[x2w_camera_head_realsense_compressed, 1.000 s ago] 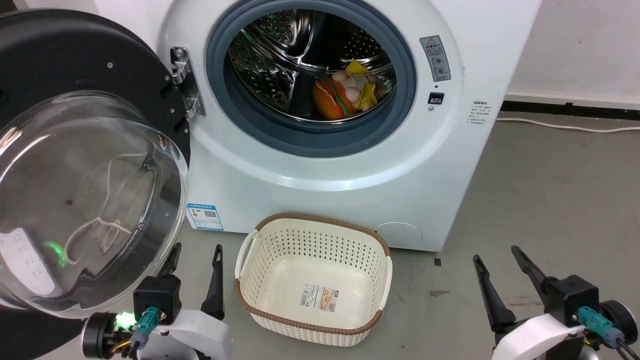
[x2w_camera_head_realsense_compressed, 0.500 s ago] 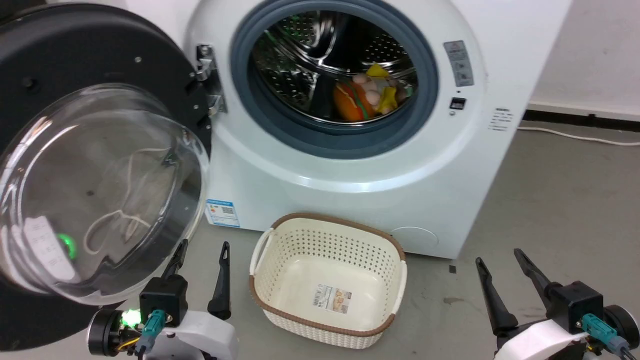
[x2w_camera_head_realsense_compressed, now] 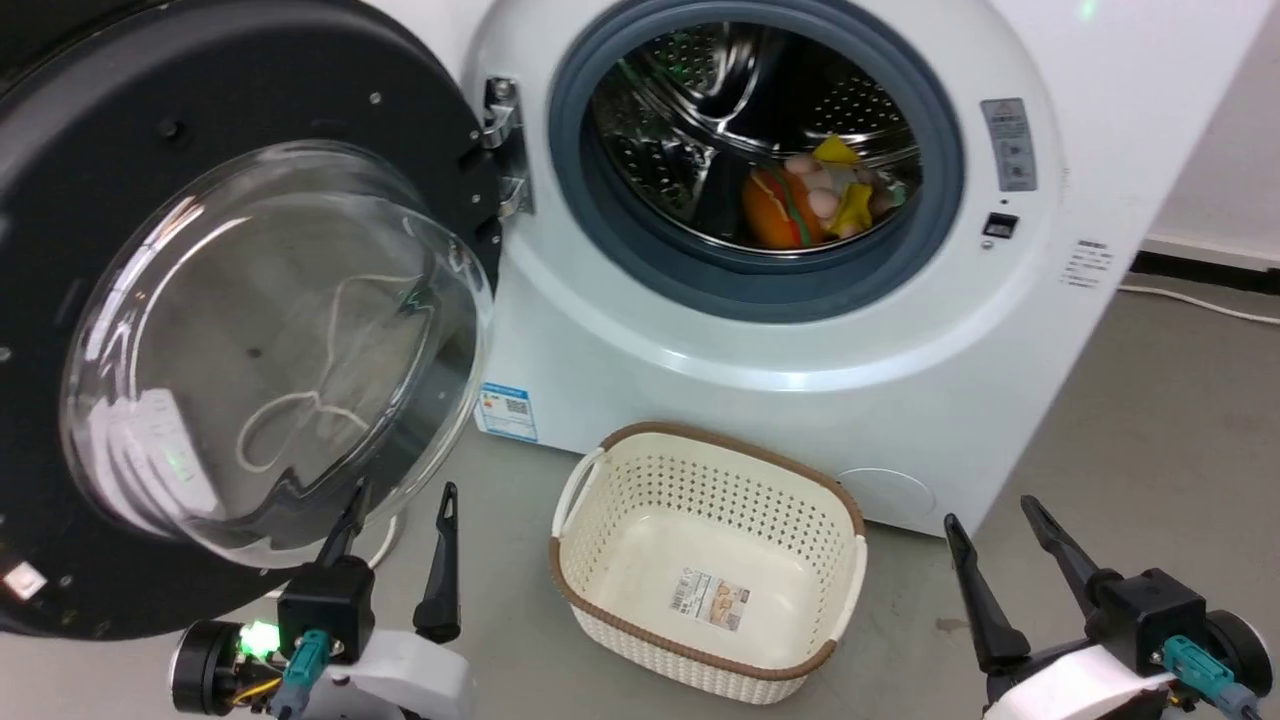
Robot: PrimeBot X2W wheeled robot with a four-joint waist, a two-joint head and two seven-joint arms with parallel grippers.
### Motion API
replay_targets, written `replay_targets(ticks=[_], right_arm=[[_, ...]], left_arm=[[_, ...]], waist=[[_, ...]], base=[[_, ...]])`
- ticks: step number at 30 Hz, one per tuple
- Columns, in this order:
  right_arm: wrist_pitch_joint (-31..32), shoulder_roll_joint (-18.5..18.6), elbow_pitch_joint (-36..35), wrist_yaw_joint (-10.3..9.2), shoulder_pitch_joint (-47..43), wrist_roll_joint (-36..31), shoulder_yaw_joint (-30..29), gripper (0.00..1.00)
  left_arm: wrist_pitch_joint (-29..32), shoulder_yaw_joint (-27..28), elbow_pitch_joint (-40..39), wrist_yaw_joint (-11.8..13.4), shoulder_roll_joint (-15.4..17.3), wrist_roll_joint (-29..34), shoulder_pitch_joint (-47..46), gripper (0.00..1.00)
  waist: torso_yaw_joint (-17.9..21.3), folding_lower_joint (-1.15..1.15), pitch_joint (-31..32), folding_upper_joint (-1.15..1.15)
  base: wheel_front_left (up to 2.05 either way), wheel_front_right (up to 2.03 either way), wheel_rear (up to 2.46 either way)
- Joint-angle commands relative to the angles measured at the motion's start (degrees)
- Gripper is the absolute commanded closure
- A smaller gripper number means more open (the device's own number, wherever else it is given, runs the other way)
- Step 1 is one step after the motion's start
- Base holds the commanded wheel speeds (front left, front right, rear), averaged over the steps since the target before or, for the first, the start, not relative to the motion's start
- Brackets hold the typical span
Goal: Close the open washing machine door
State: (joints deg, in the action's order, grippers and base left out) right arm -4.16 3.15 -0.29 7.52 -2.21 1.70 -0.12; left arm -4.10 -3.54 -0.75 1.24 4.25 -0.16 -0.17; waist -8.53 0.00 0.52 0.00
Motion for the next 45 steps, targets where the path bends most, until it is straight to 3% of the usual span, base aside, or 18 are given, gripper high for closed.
replay_targets(ticks=[1,42,43,44,45], right_arm=[[-0.5,-0.1,-0.2,-0.01,-0.3,0.2,0.2,0.00],[-6.1,-0.2,3.7,-0.02,-0.1,1.8,4.7,0.00],[-6.2,-0.2,3.7,-0.02,-0.2,1.8,4.7,0.00],[-6.3,-0.2,3.6,-0.02,-0.3,1.8,4.7,0.00],[-6.5,-0.2,3.6,-0.02,-0.4,1.8,4.6,0.00]], left_arm=[[-0.5,-0.3,-0.4,0.4,0.2,-0.1,0.6,0.00],[-6.1,-2.2,-2.9,4.3,1.6,-2.0,3.3,0.00],[-6.3,-2.1,-3.0,4.2,1.5,-2.4,3.3,0.93],[-6.4,-2.0,-3.1,4.1,1.4,-2.8,3.2,1.00],[-6.5,-1.9,-3.4,3.8,1.3,-3.3,3.0,1.00]], waist=[[-0.5,0.00,-0.1,0.00],[-11.9,0.00,-0.3,0.00],[-12.1,0.00,-0.3,0.00],[-12.4,0.00,-0.3,0.00],[-12.6,0.00,-0.3,0.00]], base=[[0.00,0.00,0.00],[0.00,0.00,0.00],[0.00,0.00,0.00],[0.00,0.00,0.00],[0.00,0.00,0.00]])
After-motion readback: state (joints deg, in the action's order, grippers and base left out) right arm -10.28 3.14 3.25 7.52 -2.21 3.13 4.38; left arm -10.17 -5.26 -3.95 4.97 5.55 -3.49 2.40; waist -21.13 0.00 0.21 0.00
